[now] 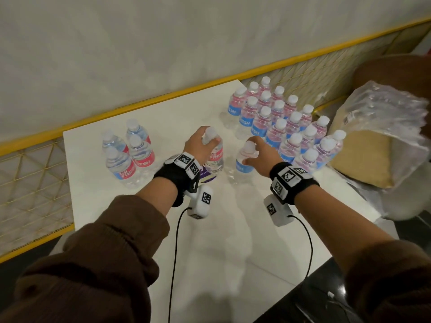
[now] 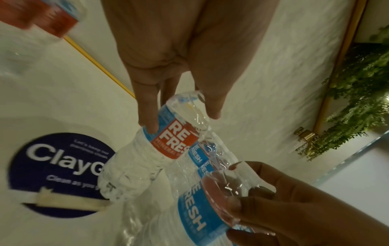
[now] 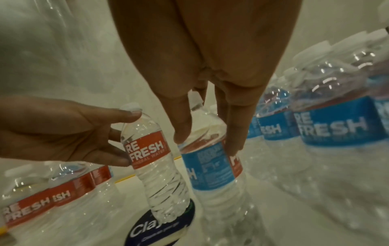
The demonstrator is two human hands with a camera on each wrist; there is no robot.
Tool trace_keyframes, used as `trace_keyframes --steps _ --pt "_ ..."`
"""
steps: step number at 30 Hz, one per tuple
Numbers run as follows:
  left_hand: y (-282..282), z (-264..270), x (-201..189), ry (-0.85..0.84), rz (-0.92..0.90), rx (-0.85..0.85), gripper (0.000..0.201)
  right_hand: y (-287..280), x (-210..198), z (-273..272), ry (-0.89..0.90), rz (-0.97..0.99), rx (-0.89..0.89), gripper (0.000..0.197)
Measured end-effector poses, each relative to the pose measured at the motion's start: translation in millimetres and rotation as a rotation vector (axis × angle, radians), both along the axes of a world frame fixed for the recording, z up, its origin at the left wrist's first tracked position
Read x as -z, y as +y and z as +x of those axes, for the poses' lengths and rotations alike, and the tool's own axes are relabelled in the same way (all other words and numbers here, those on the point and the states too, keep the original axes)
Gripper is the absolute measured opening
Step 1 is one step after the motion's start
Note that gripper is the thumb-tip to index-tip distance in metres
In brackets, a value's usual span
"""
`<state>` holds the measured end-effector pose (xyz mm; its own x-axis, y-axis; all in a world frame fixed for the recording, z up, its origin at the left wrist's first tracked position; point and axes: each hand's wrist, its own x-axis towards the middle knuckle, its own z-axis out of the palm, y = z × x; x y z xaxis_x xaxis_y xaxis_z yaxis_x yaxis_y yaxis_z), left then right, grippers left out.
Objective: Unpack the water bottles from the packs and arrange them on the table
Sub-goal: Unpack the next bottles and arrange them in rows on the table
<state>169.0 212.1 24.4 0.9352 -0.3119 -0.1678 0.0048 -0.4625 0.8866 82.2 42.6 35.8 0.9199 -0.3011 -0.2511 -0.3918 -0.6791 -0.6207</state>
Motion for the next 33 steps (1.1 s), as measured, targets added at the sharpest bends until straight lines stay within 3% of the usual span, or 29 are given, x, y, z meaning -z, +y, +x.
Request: trace_keyframes --steps 3,7,20,33 --pt "-18 14 6 -0.013 -0.001 -0.034 0.038 -18 -5 14 0.051 -0.122 -0.056 0.057" --pt "-29 32 17 -0.033 0.010 -0.089 0.039 -29 -15 39 0.086 -0.211 -0.154 0.043" --pt "-27 87 35 -0.043 0.033 -0.170 0.042 -17 -38 168 0.063 -0.493 -0.259 0.039" --pt "-27 89 35 -0.076 0.101 -0.116 0.048 -9 -31 209 0.031 -0.493 -0.190 0.037"
